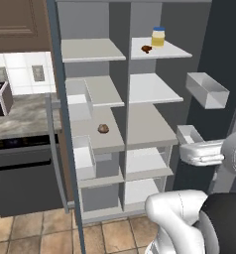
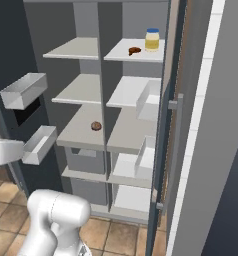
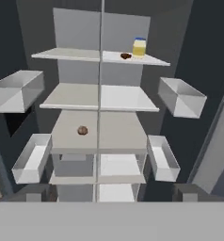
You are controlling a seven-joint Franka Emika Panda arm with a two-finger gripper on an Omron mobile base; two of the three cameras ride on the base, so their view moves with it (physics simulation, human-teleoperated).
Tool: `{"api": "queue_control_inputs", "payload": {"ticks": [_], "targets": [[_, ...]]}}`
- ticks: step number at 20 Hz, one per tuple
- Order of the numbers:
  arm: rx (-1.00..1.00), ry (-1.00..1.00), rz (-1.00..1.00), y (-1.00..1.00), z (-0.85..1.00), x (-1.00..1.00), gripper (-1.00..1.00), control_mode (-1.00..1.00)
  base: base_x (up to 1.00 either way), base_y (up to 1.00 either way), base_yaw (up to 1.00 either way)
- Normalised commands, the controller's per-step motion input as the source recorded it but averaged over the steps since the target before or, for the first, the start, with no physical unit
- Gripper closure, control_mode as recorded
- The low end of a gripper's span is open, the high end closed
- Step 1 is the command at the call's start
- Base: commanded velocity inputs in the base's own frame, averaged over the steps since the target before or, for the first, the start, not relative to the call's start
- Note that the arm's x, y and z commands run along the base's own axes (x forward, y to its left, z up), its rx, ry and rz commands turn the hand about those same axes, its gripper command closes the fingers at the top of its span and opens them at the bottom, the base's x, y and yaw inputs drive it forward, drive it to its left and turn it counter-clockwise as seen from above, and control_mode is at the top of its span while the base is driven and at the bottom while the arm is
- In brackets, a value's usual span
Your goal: Pick up the frozen chicken drumstick from the freezer, place it on any shelf in the fridge, and close the fridge and freezer doors when done.
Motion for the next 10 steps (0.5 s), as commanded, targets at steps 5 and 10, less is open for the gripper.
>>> {"api": "queue_control_inputs", "payload": {"ticks": [5, 10], "targets": [[0.0, -0.33, -0.08, 1.0, 0.02, -0.75, -1.0, -1.0, 0.0, 0.0, 0.0], [0.0, -0.24, -0.12, 1.0, 0.0, -0.33, -1.0, -1.0, 0.0, 0.0, 0.0]]}}
